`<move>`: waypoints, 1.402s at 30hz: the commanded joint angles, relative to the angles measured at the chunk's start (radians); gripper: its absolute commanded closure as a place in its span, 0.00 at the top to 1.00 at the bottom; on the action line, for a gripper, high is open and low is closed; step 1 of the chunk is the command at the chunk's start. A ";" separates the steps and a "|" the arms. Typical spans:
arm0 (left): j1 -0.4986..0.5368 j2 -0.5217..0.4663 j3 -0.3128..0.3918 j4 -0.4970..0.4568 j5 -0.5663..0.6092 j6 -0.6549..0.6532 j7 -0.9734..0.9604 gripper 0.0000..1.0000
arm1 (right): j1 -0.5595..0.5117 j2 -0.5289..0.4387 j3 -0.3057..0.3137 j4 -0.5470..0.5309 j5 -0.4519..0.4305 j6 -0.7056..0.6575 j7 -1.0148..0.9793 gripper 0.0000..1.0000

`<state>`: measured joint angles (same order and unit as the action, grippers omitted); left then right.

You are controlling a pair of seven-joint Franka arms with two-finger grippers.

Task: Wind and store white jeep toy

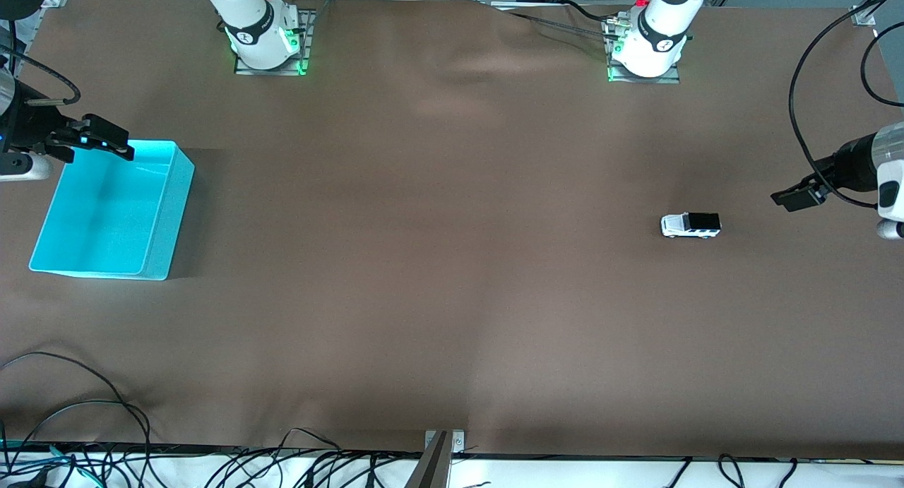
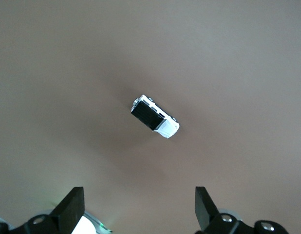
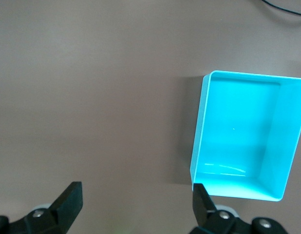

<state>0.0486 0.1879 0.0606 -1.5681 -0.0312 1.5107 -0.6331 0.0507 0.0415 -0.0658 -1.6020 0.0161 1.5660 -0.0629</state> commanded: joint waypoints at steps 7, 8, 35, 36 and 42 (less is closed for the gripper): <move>0.002 0.068 -0.007 -0.013 0.002 0.092 -0.485 1.00 | -0.003 0.006 0.001 0.025 -0.011 -0.009 -0.005 1.00; 0.002 0.070 -0.007 -0.026 0.002 0.106 -0.517 1.00 | -0.003 0.006 0.001 0.025 -0.011 -0.009 -0.005 1.00; 0.008 0.035 -0.007 -0.515 0.025 0.670 -0.889 1.00 | -0.003 0.006 0.001 0.027 -0.013 -0.015 -0.005 1.00; 0.008 0.035 -0.007 -0.535 0.025 0.693 -0.889 1.00 | -0.003 0.006 0.001 0.027 -0.013 -0.015 -0.005 1.00; 0.008 0.035 -0.008 -0.648 0.043 0.839 -0.889 1.00 | -0.003 0.006 0.001 0.027 -0.010 -0.011 -0.003 1.00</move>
<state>0.0515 0.2650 0.0584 -2.0998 -0.0195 2.2424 -1.4972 0.0507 0.0415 -0.0658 -1.6002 0.0146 1.5651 -0.0629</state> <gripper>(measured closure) 0.000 0.000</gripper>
